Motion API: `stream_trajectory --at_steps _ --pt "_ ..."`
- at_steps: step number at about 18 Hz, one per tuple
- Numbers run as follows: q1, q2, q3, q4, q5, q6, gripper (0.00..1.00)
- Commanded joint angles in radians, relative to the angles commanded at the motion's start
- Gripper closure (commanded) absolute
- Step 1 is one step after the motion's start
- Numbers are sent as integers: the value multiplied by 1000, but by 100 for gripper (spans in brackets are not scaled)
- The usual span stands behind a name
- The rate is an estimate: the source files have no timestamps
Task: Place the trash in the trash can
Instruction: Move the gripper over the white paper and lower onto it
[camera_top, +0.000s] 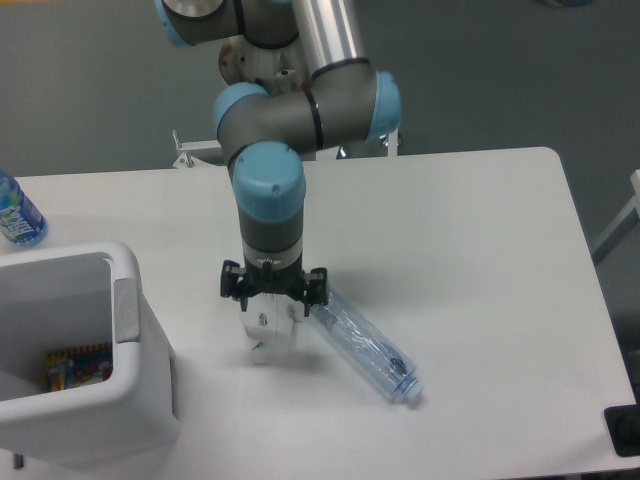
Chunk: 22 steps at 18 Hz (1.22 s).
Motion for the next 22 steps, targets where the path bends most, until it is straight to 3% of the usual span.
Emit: stream_trajectory --at_steps 11,17,21,22 --pt "-23 -54 17 5 14 -52 3" --pt "-23 -55 26 9 21 -107 66" --pt "-23 -52 29 8 44 -109 100" --pt "-23 -52 29 8 55 -107 100"
